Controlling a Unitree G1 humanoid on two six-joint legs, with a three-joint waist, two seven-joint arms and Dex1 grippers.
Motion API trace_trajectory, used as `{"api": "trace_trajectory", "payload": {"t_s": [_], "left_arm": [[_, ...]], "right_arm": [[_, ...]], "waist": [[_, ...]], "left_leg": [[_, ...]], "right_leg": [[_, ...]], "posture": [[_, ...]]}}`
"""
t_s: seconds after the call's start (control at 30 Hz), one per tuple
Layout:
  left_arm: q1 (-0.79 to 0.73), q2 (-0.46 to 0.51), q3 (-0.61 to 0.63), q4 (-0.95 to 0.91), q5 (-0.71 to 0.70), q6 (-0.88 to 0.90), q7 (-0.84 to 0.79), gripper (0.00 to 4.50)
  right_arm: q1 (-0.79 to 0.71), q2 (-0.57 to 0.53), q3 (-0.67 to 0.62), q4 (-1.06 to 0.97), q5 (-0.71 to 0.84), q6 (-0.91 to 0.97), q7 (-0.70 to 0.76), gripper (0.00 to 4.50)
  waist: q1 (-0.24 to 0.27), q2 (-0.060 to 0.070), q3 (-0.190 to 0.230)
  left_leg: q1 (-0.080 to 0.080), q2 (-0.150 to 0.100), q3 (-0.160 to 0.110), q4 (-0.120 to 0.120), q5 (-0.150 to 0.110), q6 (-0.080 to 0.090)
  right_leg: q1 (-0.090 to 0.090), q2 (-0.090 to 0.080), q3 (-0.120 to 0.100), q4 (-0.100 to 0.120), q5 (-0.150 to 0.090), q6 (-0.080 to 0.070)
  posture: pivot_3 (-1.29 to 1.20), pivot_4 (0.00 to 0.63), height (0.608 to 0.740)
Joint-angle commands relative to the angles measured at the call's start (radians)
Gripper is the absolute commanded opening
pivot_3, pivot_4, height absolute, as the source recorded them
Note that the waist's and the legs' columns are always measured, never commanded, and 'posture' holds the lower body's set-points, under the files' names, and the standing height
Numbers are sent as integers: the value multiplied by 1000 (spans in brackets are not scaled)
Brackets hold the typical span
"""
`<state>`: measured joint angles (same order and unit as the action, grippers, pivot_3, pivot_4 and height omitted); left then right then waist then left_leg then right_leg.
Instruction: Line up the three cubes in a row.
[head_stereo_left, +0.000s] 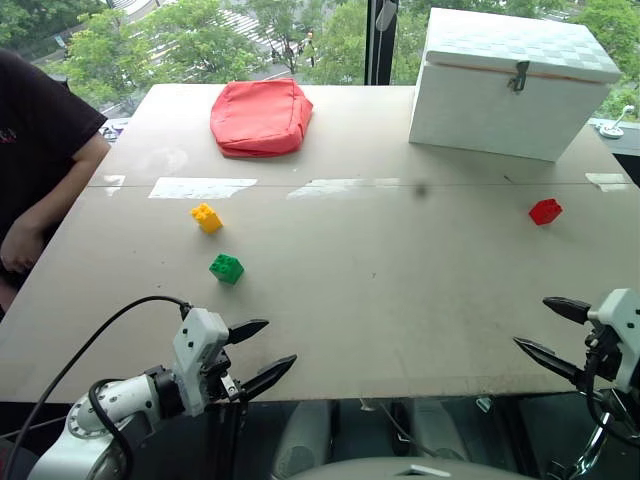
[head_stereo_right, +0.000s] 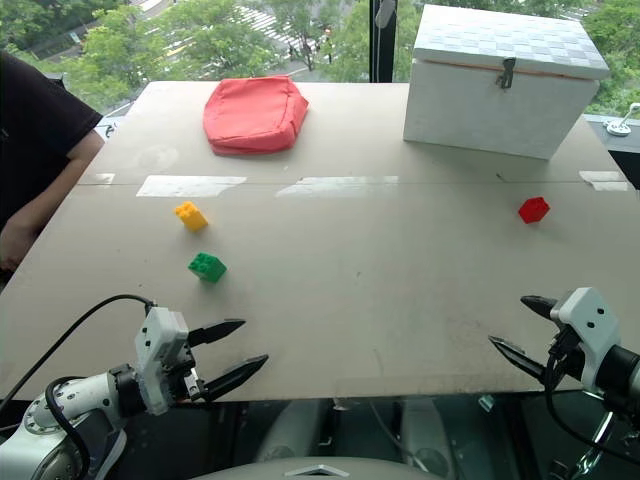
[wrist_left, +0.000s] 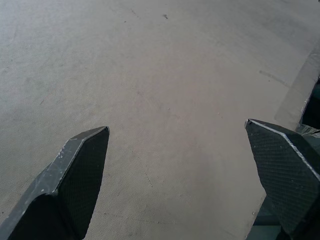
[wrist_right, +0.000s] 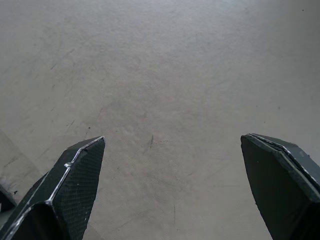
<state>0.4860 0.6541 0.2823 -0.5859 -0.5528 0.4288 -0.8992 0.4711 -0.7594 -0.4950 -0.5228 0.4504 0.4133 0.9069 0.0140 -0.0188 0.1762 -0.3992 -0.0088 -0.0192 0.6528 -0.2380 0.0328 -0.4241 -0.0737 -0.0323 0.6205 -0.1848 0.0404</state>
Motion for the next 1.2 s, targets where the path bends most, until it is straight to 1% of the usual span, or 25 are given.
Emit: {"api": "trace_trajectory", "payload": {"t_s": [0.03,0.07,0.1,0.13,0.2,0.27,0.33,0.4,0.47,0.53,0.6,0.67,0.77,0.87,1.03,1.2], "left_arm": [[-53,-1,8,-29,-54,22,28,4456],[-103,-9,9,-44,-95,60,62,4456],[-161,-14,6,-60,-139,104,99,4456],[-219,-14,1,-75,-185,147,126,4456],[-310,-4,-14,-97,-250,205,156,4456],[-405,14,-54,-111,-262,239,174,4456],[-516,15,-102,-111,-286,281,196,4456],[-601,11,-149,-112,-293,296,198,4456],[-671,-4,-190,-108,-292,305,208,4456],[-731,-27,-224,-95,-302,313,214,4456],[-772,-43,-248,-83,-297,311,214,4456],[-792,-52,-268,-81,-288,309,215,4456],[-811,-71,-289,-78,-277,304,221,4456],[-812,-81,-295,-85,-278,304,233,4456],[-802,-75,-285,-93,-283,303,230,4456],[-791,-59,-284,-101,-268,286,212,4456]], "right_arm": [[-69,22,2,-75,34,78,-106,4500],[-132,51,18,-111,64,148,-195,4500],[-211,56,46,-146,67,237,-280,4500],[-304,39,79,-169,41,352,-365,4500],[-472,9,124,-157,21,549,-470,4500],[-627,-14,152,-87,53,667,-491,4500],[-775,-64,237,27,-17,722,-532,4500],[-895,-92,301,165,-52,807,-554,4500],[-996,-128,381,328,-92,800,-527,4500],[-1116,-147,478,533,-157,742,-492,4500],[-1220,-141,550,725,-217,677,-463,4500],[-1288,-132,595,861,-259,623,-436,4500],[-1410,-80,626,1093,-313,523,-418,4500],[-1497,-41,638,1273,-357,434,-394,4500],[-1574,-13,633,1460,-407,333,-362,4500],[-1620,11,620,1579,-439,259,-344,4500]], "waist": [[0,0,0],[0,0,0],[-1,0,0],[-2,1,1],[-2,1,1],[-1,-1,0],[2,-1,1],[4,-2,1],[3,-2,1],[-1,-2,1],[-5,-2,1],[-9,-1,1],[-16,-1,1],[-23,-1,1],[-25,-1,1],[-26,-1,1]], "left_leg": [[0,0,0,0,0,0],[0,0,0,0,0,0],[0,2,0,0,0,0],[0,2,0,1,0,0],[0,3,1,1,0,0],[1,2,4,1,1,1],[0,0,5,1,1,5],[-4,-2,5,0,1,6],[-5,-4,8,1,1,7],[-7,-4,9,1,0,8],[-8,-5,12,1,0,9],[-8,-5,13,1,-1,10],[-8,-5,13,1,-1,10],[-7,-5,13,1,-1,10],[-7,-5,13,1,-1,10],[-6,-5,13,1,-1,10]], "right_leg": [[0,0,0,0,0,0],[0,0,0,0,0,0],[0,0,0,0,0,0],[0,0,0,0,0,0],[-1,0,0,0,0,0],[0,3,0,0,0,0],[-1,3,1,0,1,0],[-4,3,1,0,2,-2],[-4,3,2,0,3,-4],[-5,3,2,-3,3,-3],[-5,3,4,-5,3,-3],[-5,3,5,-5,4,-1],[-6,3,4,-5,5,1],[-5,4,4,-4,6,1],[-5,3,4,-2,6,1],[-5,3,6,-2,6,1]], "posture": [[0,150,740],[0,150,740],[0,150,740],[0,150,740],[0,150,740],[0,150,740],[0,150,740],[0,150,740],[0,150,740],[0,150,740],[0,150,740],[0,150,740],[0,150,740],[0,150,740],[0,150,740],[0,150,740]]}}
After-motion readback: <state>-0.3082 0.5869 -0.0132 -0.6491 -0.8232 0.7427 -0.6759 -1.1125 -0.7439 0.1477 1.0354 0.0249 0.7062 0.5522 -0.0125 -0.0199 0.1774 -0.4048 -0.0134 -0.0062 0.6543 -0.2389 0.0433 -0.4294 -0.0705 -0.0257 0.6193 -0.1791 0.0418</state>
